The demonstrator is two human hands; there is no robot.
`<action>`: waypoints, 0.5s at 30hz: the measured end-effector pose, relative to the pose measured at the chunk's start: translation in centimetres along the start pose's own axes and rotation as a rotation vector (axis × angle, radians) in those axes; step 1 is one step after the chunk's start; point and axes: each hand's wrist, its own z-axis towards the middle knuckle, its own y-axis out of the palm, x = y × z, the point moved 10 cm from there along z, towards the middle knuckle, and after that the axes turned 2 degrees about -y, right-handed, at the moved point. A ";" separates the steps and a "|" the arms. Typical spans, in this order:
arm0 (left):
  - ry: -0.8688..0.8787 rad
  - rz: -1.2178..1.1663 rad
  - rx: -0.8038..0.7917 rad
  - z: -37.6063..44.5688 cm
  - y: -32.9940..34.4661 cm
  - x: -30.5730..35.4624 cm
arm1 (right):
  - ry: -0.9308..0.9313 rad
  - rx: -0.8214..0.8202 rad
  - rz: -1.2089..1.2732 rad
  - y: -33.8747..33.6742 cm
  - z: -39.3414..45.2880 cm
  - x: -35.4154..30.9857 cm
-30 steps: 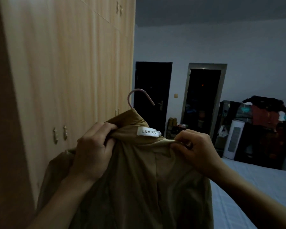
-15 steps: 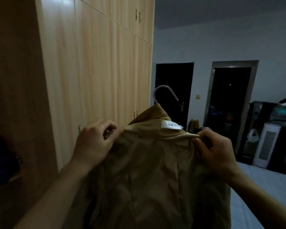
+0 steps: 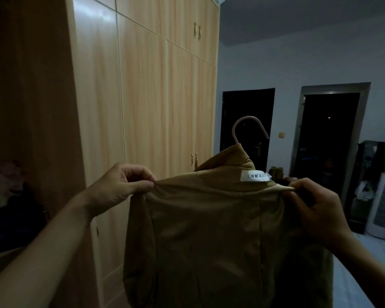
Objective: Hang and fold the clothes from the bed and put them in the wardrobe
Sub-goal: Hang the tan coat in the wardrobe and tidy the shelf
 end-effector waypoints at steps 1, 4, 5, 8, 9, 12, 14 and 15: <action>-0.008 -0.049 -0.058 0.1 0.5 0.2 | 0.006 -0.004 0.023 -0.2 -0.1 0.1; -0.018 -0.178 -0.192 0.7 1.4 0.6 | -0.010 -0.007 0.047 -0.8 -0.2 -0.5; -0.023 -0.227 -0.220 0.9 1.8 0.9 | -0.009 0.002 0.058 -1.0 -0.2 -0.6; -0.035 -0.360 -0.298 1.3 2.9 1.7 | 0.000 0.030 0.076 -1.6 -0.2 -0.7; -0.036 -0.394 -0.312 1.3 3.4 1.9 | 0.005 0.032 0.087 -1.6 -0.2 -0.7; -0.026 -0.427 -0.321 1.7 4.8 2.0 | 0.004 0.028 0.116 -1.3 0.0 -1.2; -0.018 -0.416 -0.366 1.9 6.6 2.1 | -0.004 0.017 0.120 -0.8 0.1 -1.5; -0.023 -0.414 -0.392 1.9 7.7 1.9 | -0.005 0.013 0.118 -0.5 0.0 -1.6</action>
